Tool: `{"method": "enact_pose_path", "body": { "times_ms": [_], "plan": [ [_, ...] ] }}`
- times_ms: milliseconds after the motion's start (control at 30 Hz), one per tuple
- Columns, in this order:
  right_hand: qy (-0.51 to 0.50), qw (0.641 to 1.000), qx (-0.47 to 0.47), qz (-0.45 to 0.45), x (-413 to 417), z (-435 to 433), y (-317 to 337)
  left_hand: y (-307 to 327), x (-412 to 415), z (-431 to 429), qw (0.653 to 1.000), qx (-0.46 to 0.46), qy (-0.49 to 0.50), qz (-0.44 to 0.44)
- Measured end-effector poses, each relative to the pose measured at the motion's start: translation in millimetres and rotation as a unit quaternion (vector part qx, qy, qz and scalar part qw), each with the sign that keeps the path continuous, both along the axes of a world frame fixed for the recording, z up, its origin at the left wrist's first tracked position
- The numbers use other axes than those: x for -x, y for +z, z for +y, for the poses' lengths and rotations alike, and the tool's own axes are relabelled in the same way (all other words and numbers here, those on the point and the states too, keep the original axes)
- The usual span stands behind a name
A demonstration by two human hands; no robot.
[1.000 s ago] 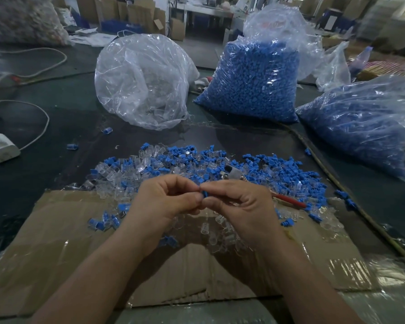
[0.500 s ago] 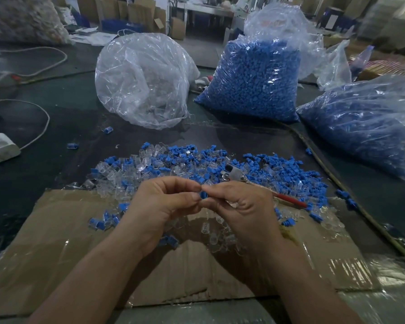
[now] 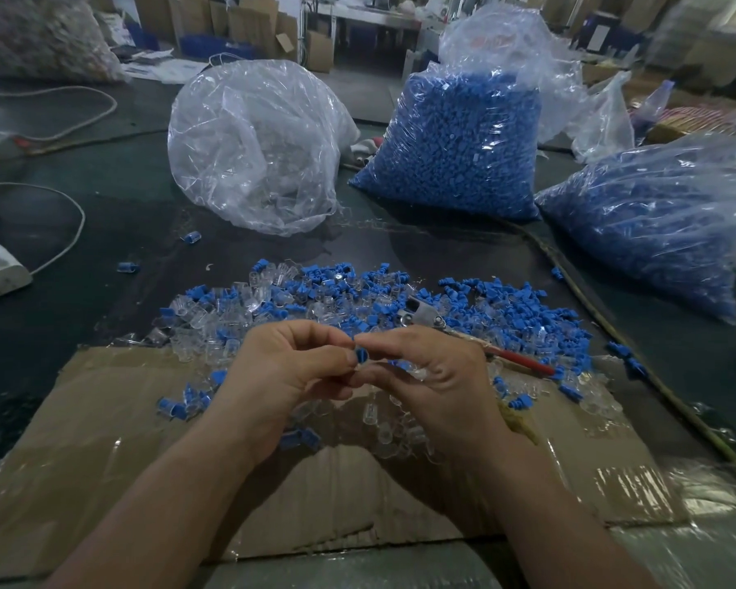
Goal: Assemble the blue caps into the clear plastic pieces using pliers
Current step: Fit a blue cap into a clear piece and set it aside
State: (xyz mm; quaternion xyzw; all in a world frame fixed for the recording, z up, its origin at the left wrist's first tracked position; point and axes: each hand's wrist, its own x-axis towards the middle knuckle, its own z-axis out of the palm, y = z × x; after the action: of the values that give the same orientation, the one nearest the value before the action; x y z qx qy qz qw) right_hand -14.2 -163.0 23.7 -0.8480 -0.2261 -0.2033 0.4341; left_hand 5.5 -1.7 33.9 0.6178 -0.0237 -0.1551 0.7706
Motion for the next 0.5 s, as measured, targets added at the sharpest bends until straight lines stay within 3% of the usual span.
{"method": "enact_pose_path", "body": {
  "times_ms": [500],
  "plan": [
    [-0.013, 0.997, -0.008, -0.071, -1.5, 1.8, -3.6, 0.4, -0.5, 1.7, 0.999, 0.009, -0.033, 0.002]
  ]
}}
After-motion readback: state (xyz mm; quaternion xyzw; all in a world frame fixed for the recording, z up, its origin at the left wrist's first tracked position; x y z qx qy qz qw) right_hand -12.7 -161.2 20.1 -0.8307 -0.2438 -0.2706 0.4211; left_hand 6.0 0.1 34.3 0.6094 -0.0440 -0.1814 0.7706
